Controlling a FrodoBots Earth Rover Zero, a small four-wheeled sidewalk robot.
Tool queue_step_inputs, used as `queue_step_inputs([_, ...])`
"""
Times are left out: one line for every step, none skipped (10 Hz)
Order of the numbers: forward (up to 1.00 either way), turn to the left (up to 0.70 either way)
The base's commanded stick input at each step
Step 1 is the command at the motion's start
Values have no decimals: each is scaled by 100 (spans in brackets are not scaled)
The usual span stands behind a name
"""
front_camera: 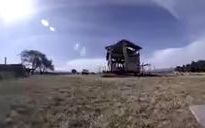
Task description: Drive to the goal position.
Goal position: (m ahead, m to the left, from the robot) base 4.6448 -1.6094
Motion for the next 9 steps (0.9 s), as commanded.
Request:
queue_step_inputs([70,0])
queue_step_inputs([70,0])
queue_step_inputs([70,0])
queue_step_inputs([70,0])
queue_step_inputs([70,0])
queue_step_inputs([70,0])
queue_step_inputs([70,0])
queue_step_inputs([70,0])
queue_step_inputs([70,0])
